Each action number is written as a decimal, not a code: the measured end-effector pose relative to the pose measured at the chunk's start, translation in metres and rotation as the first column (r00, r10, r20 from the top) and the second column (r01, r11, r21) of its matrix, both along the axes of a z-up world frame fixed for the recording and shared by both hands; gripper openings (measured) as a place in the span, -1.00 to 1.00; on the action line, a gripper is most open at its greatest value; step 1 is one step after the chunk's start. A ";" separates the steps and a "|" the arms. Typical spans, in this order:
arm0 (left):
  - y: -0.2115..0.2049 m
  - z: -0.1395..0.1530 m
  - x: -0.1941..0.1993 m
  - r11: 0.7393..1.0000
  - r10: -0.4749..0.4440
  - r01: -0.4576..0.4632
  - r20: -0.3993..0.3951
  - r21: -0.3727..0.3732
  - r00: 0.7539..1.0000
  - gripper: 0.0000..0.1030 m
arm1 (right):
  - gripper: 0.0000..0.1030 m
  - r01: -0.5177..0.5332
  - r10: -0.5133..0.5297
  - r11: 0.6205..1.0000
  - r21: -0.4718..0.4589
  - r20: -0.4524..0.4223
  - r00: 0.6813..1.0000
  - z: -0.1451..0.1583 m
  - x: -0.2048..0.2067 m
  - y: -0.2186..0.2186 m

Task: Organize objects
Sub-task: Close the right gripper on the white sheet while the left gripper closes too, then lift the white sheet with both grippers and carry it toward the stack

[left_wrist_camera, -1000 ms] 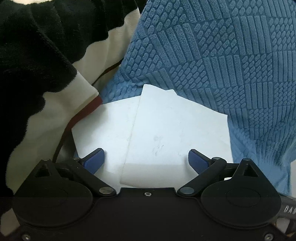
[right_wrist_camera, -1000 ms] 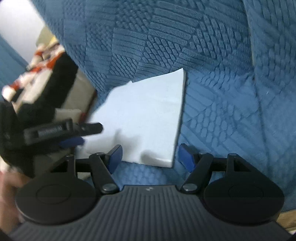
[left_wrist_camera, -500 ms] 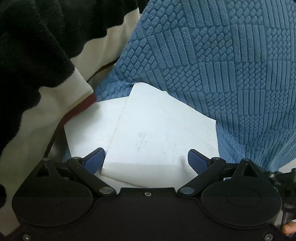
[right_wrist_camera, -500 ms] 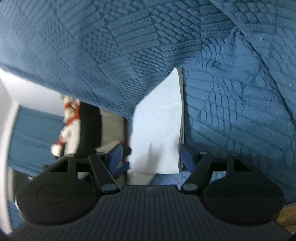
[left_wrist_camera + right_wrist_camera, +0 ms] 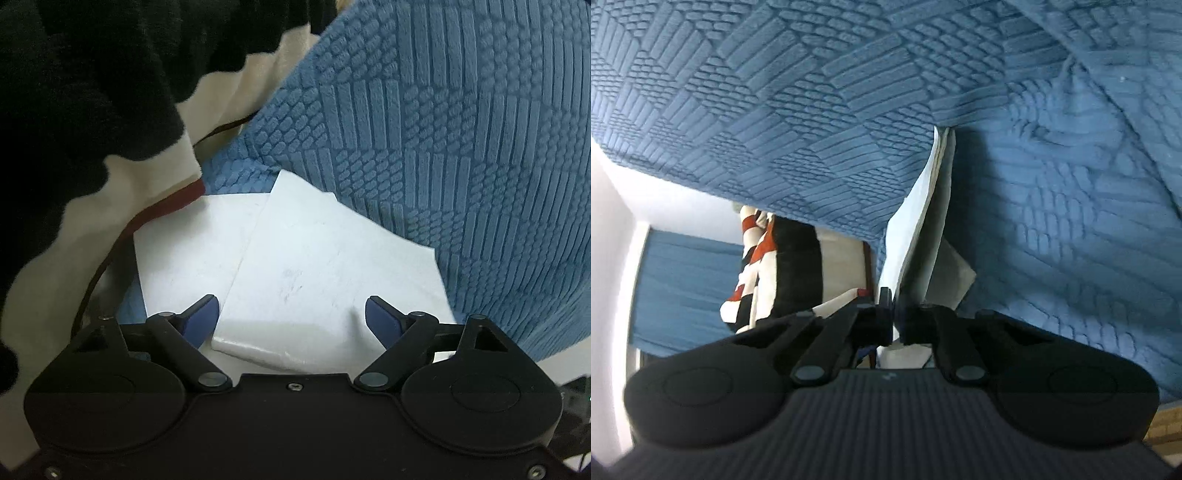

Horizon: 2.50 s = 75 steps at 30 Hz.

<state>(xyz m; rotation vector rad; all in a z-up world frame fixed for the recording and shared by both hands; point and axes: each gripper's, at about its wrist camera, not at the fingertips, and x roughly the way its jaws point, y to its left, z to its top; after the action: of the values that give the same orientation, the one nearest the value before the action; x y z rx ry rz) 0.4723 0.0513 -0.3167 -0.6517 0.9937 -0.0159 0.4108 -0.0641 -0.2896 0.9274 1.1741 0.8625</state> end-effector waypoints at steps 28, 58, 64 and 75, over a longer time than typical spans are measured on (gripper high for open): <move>-0.020 -0.034 -0.096 0.662 0.289 -0.368 -0.231 -0.653 0.929 0.11 | -0.89 0.055 -0.046 0.993 -0.104 0.087 0.995 0.047 -0.071 0.024; -0.010 -0.034 -0.108 0.627 0.264 -0.350 -0.233 -0.696 0.936 -0.95 | 0.57 0.032 -0.035 0.999 -0.028 -0.115 0.993 0.017 -0.055 0.001; -0.015 -0.032 -0.117 0.623 0.227 -0.313 -0.217 -0.717 0.949 -0.95 | 0.53 0.035 -0.040 0.997 -0.069 -0.069 0.997 0.010 -0.038 0.009; -0.012 -0.025 -0.119 0.629 0.208 -0.287 -0.199 -0.723 0.958 -0.90 | -0.67 0.096 -0.105 0.989 -0.115 -0.071 0.992 0.005 -0.032 -0.016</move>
<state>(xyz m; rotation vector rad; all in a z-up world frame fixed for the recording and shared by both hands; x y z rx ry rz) 0.3531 0.0396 -0.3417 -1.5760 0.9655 -0.1613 0.3783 -0.0805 -0.2845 0.9266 1.2181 0.6789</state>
